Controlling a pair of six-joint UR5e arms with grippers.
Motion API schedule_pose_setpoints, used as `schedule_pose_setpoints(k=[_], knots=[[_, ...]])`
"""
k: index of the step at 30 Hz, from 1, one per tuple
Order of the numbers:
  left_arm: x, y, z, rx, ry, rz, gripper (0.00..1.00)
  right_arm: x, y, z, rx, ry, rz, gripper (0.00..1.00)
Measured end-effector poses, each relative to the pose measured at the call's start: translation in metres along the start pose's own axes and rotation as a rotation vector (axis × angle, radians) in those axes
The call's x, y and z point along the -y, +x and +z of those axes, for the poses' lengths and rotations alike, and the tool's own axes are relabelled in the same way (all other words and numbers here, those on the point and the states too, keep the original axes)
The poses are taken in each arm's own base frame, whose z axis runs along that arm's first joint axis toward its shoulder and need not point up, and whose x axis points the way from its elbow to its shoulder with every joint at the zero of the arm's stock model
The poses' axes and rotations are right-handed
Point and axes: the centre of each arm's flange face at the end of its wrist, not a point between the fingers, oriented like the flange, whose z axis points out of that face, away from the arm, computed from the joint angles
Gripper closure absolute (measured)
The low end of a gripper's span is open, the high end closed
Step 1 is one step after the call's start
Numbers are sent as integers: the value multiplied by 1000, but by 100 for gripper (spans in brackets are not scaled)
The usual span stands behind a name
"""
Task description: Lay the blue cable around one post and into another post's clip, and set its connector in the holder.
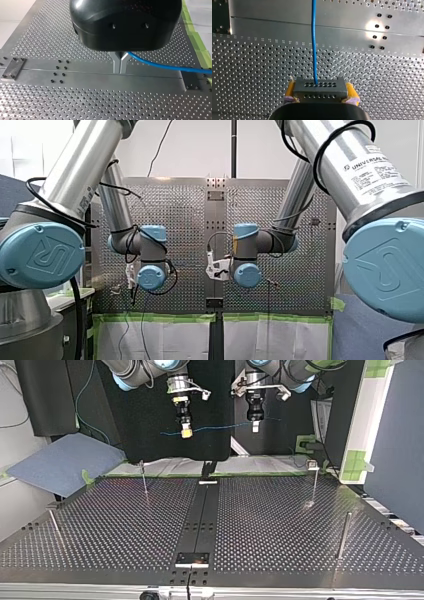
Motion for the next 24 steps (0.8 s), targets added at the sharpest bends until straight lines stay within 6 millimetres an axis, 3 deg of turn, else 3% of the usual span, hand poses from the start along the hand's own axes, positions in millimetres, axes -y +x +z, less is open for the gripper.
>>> schedule_pose_setpoints(k=[19, 24], knots=[[0, 0, 0, 0, 0, 0, 100, 0, 0, 0, 0, 0, 0, 100], [-2, 11, -10, -19, 26, 9, 100, 6, -10, -10, 32, 28, -4, 100]])
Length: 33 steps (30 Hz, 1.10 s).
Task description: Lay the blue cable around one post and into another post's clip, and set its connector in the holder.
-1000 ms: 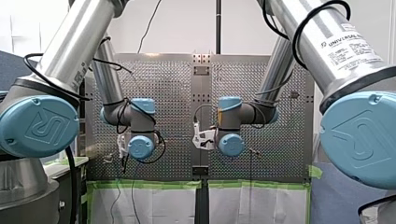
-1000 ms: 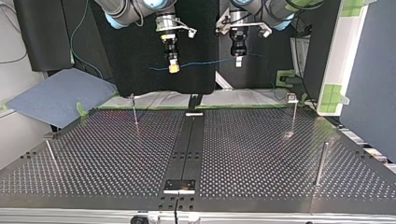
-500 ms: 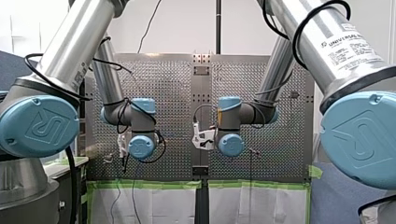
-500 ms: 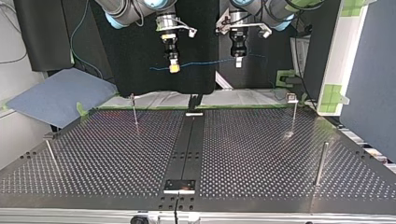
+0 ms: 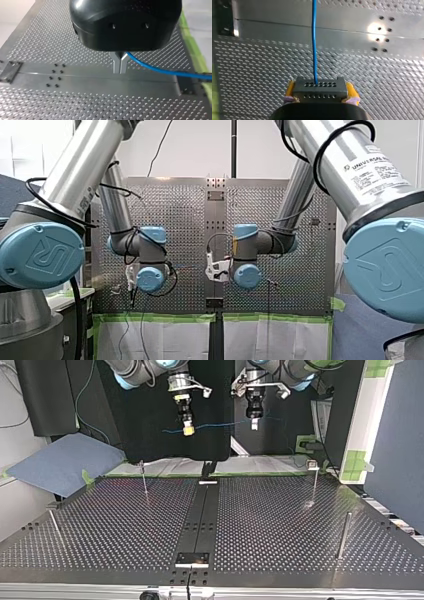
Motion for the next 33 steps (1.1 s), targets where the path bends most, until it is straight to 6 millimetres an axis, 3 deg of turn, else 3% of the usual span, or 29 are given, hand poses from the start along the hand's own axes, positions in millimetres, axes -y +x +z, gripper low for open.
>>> schedule_pose_setpoints(k=[7, 15, 25, 33], knots=[[-13, 24, -21, -43, 10, 26, 100, 11, -37, -21, 113, 51, -27, 100], [-16, 38, -25, -44, 11, 27, 100, 12, -68, -30, 183, 60, -45, 100], [-14, 39, -22, -36, 18, 14, 100, 12, -68, -29, 185, 60, -41, 100], [6, 17, 6, 24, 43, -33, 100, 18, -32, -18, 151, 76, 20, 100]])
